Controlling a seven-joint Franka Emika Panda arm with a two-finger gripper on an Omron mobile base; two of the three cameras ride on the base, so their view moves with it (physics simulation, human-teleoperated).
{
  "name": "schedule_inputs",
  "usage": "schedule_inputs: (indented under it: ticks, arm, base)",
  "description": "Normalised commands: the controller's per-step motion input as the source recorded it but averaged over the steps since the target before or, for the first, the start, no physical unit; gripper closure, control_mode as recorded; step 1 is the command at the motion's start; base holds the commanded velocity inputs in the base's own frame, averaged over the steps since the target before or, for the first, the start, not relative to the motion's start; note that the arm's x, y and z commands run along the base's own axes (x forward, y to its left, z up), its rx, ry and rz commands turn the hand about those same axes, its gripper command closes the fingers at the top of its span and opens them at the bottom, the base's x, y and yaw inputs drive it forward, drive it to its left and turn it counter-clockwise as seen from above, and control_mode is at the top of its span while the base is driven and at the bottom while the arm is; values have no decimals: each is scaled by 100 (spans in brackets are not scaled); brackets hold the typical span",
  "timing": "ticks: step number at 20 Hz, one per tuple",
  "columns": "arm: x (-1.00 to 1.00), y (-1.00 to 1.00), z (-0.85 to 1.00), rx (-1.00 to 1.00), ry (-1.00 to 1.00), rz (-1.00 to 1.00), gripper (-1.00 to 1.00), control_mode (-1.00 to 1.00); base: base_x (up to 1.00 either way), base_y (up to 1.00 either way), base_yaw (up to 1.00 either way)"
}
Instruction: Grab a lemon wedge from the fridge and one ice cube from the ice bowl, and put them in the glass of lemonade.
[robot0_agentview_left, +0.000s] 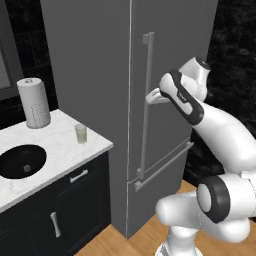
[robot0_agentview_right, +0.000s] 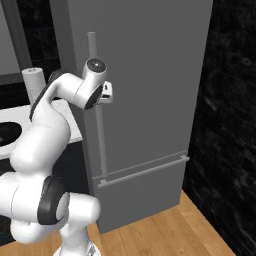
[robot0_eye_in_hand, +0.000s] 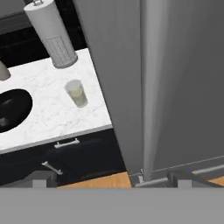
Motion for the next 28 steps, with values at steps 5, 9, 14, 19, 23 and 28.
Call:
schedule_inputs:
  ticks: [5,9,14,19,23,28]
  arm:
    - [58,11,-26,0,0,15,-100,-100]
    - [37,0,-1,0,0,8,-100,-100]
    - [45,-3,-13,0,-8,1,-100,-100]
    - [39,0,-17,0,-10,0,-100,-100]
    - [26,12,-29,0,-13,0,-100,-100]
    - [30,21,-30,0,-12,0,-100,-100]
  base:
    - [0,0,0]
    - [0,0,0]
    - [0,0,0]
    - [0,0,0]
    - [0,0,0]
    - [0,0,0]
